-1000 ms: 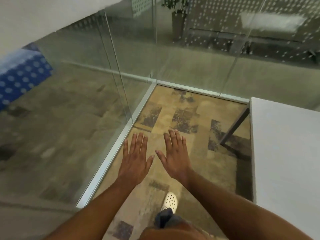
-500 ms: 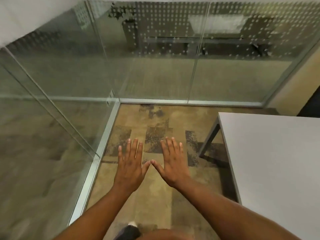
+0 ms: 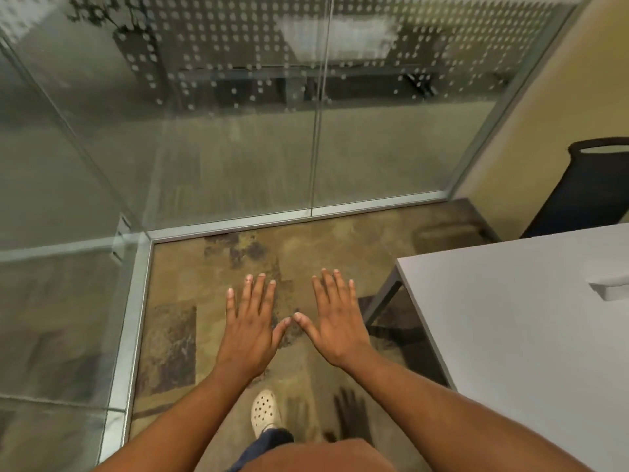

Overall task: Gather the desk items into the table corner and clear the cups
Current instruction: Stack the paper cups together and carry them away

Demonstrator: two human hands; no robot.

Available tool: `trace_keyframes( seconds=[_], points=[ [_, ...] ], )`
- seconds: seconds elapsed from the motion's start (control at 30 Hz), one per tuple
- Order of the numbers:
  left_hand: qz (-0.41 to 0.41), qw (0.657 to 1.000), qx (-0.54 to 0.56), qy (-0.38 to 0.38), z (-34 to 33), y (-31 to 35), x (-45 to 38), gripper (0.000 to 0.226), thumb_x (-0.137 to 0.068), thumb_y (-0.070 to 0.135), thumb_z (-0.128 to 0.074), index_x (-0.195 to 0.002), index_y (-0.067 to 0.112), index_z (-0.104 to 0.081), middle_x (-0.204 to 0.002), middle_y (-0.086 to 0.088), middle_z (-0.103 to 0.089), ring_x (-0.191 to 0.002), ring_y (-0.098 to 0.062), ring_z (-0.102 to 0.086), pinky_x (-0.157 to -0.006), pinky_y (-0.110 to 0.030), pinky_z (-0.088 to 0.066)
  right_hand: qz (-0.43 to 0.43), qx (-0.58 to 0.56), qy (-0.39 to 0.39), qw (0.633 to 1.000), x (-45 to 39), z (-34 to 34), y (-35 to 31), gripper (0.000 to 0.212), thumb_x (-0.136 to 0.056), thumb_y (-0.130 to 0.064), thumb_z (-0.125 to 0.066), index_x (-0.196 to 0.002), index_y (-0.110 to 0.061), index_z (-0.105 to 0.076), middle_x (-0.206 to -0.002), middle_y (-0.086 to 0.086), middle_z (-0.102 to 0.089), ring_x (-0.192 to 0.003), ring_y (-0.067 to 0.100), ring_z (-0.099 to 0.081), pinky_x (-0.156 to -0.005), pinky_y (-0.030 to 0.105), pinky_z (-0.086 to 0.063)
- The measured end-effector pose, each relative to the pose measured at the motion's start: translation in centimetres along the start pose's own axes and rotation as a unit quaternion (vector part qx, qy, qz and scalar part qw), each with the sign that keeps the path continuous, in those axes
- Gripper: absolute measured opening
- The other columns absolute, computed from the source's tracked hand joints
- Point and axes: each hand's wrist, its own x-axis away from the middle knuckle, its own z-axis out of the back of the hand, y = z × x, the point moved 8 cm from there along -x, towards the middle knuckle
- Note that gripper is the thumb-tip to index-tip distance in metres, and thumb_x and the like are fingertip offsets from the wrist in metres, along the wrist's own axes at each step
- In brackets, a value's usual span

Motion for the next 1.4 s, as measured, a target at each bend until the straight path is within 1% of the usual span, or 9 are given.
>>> trace_keyframes(
  seconds=[0.23, 0.33, 0.47, 0.6, 0.73, 0.87, 0.97, 1.13, 1.4],
  points=[
    [-0.105, 0.994, -0.005, -0.016, 0.7, 0.3, -14.8, 0.081, -0.106, 0.066, -0.02, -0.168, 0.013, -0.013, -0.177, -0.011, -0.005, -0.163, -0.03, 0.006, -0.129, -0.062, -0.004, -0.096, -0.016, 0.032, 0.995, -10.7, 3.1, 4.9, 0.089, -0.102, -0.075, -0.014, -0.166, -0.014, -0.013, -0.174, 0.014, -0.004, -0.161, 0.03, 0.01, -0.129, 0.058, -0.002],
    [-0.147, 0.989, 0.003, -0.011, 0.2, 1.9, -20.5, 0.081, -0.106, 0.065, -0.021, -0.167, 0.012, -0.015, -0.176, -0.011, -0.008, -0.163, -0.031, 0.003, -0.129, -0.061, -0.003, -0.12, -0.017, 0.028, 0.992, -14.5, 3.2, 8.1, 0.088, -0.102, -0.075, -0.013, -0.166, -0.014, -0.011, -0.174, 0.014, -0.002, -0.161, 0.03, 0.012, -0.128, 0.059, -0.004],
    [-0.182, 0.983, -0.009, -0.032, -2.2, 3.9, -28.2, 0.081, -0.107, 0.066, -0.012, -0.168, 0.014, -0.006, -0.177, -0.01, 0.0, -0.163, -0.028, 0.011, -0.129, -0.06, 0.002, -0.159, -0.031, 0.033, 0.986, -19.5, 2.7, 13.5, 0.091, -0.1, -0.076, -0.007, -0.166, -0.015, -0.011, -0.174, 0.013, -0.001, -0.161, 0.03, 0.013, -0.129, 0.058, -0.001],
    [-0.228, 0.973, -0.021, -0.03, -3.4, 6.2, -36.0, 0.08, -0.108, 0.066, -0.015, -0.168, 0.014, -0.008, -0.177, -0.011, -0.002, -0.163, -0.028, 0.008, -0.129, -0.061, -0.002, -0.196, -0.047, 0.044, 0.979, -24.6, 2.8, 19.2, 0.096, -0.095, -0.078, 0.005, -0.166, -0.016, -0.008, -0.175, 0.012, 0.001, -0.16, 0.03, 0.013, -0.129, 0.057, 0.001],
    [-0.246, 0.968, -0.038, -0.036, -3.3, 8.8, -44.0, 0.08, -0.108, 0.065, -0.018, -0.168, 0.013, -0.009, -0.177, -0.011, -0.003, -0.163, -0.029, 0.008, -0.129, -0.062, -0.007, -0.219, -0.054, 0.035, 0.974, -29.2, 3.4, 24.6, 0.089, -0.1, -0.076, -0.005, -0.166, -0.016, -0.009, -0.174, 0.013, -0.001, -0.16, 0.03, 0.013, -0.129, 0.057, 0.002],
    [-0.266, 0.963, -0.041, -0.034, -3.6, 13.3, -51.0, 0.08, -0.108, 0.065, -0.019, -0.167, 0.01, -0.019, -0.176, -0.011, -0.009, -0.164, -0.031, 0.003, -0.128, -0.061, -0.007, -0.237, -0.053, 0.05, 0.969, -33.2, 5.9, 30.7, 0.088, -0.102, -0.074, -0.009, -0.166, -0.014, -0.014, -0.174, 0.015, -0.005, -0.161, 0.031, 0.009, -0.129, 0.058, -0.001],
    [-0.301, 0.952, -0.042, -0.021, -4.0, 17.6, -54.9, 0.079, -0.108, 0.062, -0.02, -0.167, 0.009, -0.019, -0.176, -0.012, -0.01, -0.164, -0.032, 0.003, -0.128, -0.063, -0.01, -0.278, -0.054, 0.079, 0.956, -34.5, 7.5, 35.6, 0.086, -0.102, -0.072, -0.013, -0.165, -0.013, -0.017, -0.173, 0.014, -0.01, -0.161, 0.031, 0.006, -0.129, 0.057, -0.001],
    [-0.364, 0.93, -0.039, -0.026, -5.7, 23.8, -62.0, 0.079, -0.107, 0.062, -0.026, -0.167, 0.011, -0.018, -0.176, -0.012, -0.011, -0.164, -0.031, 0.003, -0.129, -0.061, -0.006, -0.358, -0.047, 0.07, 0.93, -36.1, 7.8, 42.7, 0.086, -0.102, -0.072, -0.007, -0.166, -0.015, -0.01, -0.174, 0.013, -0.002, -0.161, 0.03, 0.013, -0.129, 0.055, 0.004],
    [-0.46, 0.887, -0.028, -0.022, -10.9, 32.6, -74.9, 0.078, -0.105, 0.06, -0.03, -0.163, 0.007, -0.027, -0.172, -0.017, -0.026, -0.161, -0.037, -0.014, -0.127, -0.06, -0.008, -0.454, -0.074, 0.08, 0.884, -41.1, 6.8, 53.5, 0.085, -0.103, -0.073, -0.008, -0.166, -0.017, -0.011, -0.175, 0.009, -0.001, -0.161, 0.027, 0.014, -0.13, 0.054, 0.003]
  ],
)
